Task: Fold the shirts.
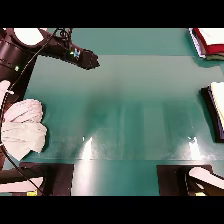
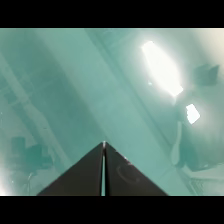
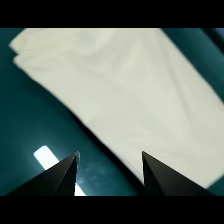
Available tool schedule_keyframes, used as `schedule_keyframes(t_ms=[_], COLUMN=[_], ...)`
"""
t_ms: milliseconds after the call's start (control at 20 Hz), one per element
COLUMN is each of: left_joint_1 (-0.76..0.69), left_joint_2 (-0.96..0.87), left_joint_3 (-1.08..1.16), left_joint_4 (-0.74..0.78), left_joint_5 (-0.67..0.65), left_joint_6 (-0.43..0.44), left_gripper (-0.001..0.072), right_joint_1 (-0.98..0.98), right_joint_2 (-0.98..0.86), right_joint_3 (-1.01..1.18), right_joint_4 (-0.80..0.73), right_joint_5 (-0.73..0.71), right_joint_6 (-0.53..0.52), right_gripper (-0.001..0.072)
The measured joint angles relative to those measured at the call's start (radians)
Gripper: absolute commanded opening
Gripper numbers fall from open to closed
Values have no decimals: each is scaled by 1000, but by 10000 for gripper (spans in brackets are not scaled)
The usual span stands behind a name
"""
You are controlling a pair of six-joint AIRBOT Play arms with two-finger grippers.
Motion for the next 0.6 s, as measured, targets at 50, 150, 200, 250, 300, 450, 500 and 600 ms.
schedule_keyframes(t_ms=[50, 150, 200, 250, 300, 450, 500, 600], left_joint_1=[0, 0, 0, 0, 0, 0, 0, 0], left_joint_2=[0, 0, 0, 0, 0, 0, 0, 0], left_joint_3=[0, 0, 0, 0, 0, 0, 0, 0], left_joint_4=[0, 0, -1, -1, -1, -1, -2, -2], left_joint_5=[-3, -1, 5, 12, 19, 48, 59, 75], left_joint_6=[0, -2, -3, -3, -4, -5, -5, -5], left_gripper=[28, 28, 28, 27, 27, 28, 27, 28], right_joint_1=[34, 122, 175, 225, 281, 432, 473, 542], right_joint_2=[1, 3, 3, 3, 3, 3, 3, 3], right_joint_3=[0, 0, 0, 0, 0, 0, 0, 0], right_joint_4=[47, 118, 146, 161, 174, 199, 203, 210], right_joint_5=[9, 23, 29, 31, 30, 11, 3, -14], right_joint_6=[2, 6, 6, 5, 0, -14, -18, -21], right_gripper=[322, 19, 18, 18, 18, 18, 18, 18])
